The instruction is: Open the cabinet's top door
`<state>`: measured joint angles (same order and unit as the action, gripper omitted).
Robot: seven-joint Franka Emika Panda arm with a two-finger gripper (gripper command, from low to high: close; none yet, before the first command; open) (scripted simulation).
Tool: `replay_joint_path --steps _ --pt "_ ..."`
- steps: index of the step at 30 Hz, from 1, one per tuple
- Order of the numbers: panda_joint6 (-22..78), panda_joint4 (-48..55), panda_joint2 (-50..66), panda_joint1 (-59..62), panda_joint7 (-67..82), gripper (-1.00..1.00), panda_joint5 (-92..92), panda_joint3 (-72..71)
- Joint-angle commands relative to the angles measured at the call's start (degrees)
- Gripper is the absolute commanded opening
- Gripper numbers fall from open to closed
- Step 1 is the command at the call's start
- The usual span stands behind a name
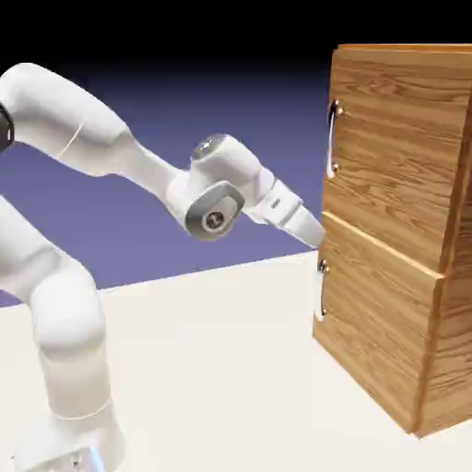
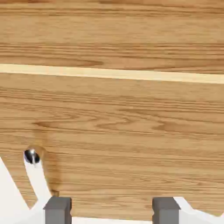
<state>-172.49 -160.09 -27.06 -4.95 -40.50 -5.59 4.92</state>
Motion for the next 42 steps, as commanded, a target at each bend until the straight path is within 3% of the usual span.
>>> replay_joint_path --steps 1,42 --pt "0.56 0.34 2.08 -1.58 0.73 0.0 -2.07 1.83" --pt "23.69 14.19 87.23 -66.31 30.43 0.0 -87.03 76.65"
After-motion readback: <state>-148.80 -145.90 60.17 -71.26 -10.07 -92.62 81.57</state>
